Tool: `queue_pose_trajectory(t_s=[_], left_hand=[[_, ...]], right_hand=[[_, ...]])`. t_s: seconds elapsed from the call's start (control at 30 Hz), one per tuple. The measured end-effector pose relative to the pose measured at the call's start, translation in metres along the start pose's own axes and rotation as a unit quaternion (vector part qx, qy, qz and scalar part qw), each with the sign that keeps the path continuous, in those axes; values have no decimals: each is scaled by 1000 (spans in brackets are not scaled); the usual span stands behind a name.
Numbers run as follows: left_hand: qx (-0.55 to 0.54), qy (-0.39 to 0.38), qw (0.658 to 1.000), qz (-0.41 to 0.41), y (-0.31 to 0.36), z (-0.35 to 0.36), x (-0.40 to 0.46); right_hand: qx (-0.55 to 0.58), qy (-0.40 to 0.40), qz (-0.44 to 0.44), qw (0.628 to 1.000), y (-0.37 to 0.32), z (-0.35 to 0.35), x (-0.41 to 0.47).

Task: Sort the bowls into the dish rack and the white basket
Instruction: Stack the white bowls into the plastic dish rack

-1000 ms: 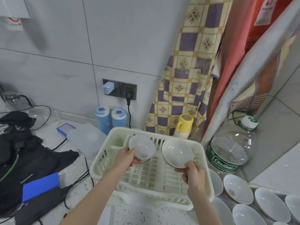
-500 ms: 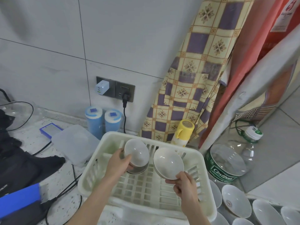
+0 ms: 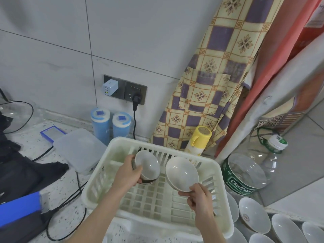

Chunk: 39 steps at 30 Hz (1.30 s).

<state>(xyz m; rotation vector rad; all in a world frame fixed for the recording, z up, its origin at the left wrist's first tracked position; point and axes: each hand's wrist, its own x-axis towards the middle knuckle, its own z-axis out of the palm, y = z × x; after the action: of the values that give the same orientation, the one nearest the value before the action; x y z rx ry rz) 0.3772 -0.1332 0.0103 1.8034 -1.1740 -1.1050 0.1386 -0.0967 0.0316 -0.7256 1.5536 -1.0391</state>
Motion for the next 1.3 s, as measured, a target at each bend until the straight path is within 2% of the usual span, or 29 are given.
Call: queue_pose_trajectory(t_s=[0.4, 0.57, 0.67, 0.97, 1.2, 1.3], left_hand=[[141, 36, 989, 23, -1, 0, -1], [99, 78, 992, 17, 0, -1, -1], [130, 97, 987, 21, -1, -3, -3], [180, 103, 978, 26, -5, -2, 0], [166, 96, 981, 22, -3, -4, -4], [122, 84, 989, 1, 4, -6, -8]], right_hand=[[-7, 7, -2, 1000, 1, 0, 1], [-17, -1, -6, 1000, 3, 1, 3], [-24, -5, -4, 1000, 4, 1, 1], [-30, -1, -6, 1000, -1, 4, -1], [-49, -40, -29, 998, -10, 26, 8], [-82, -67, -50, 993, -16, 45, 17]])
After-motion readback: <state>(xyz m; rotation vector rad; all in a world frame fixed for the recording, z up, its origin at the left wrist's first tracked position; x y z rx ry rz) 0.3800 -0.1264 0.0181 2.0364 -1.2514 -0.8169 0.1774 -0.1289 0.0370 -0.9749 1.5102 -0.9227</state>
